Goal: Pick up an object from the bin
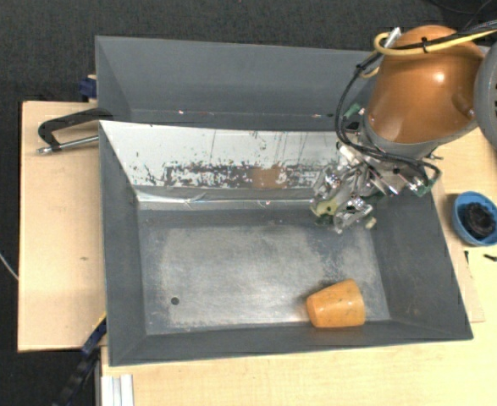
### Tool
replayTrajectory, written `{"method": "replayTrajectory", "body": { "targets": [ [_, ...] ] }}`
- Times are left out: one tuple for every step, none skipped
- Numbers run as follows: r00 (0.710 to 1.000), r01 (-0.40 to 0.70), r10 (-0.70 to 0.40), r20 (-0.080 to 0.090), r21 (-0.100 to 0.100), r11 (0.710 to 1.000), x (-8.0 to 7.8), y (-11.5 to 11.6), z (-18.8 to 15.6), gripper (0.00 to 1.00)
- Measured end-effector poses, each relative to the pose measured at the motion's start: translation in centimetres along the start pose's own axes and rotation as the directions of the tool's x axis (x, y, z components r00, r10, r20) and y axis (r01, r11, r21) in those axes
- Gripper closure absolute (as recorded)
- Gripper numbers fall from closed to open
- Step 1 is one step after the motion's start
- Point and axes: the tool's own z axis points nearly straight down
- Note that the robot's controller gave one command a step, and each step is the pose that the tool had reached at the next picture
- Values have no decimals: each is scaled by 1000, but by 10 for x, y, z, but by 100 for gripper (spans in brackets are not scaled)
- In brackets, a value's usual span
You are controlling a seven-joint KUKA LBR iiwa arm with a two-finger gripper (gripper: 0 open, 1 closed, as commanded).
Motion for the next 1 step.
{"method": "replayTrajectory", "body": {
  "targets": [
    [997, 83, -83, 3, 2, 997, -3, 10, -95, 100]
  ]
}}
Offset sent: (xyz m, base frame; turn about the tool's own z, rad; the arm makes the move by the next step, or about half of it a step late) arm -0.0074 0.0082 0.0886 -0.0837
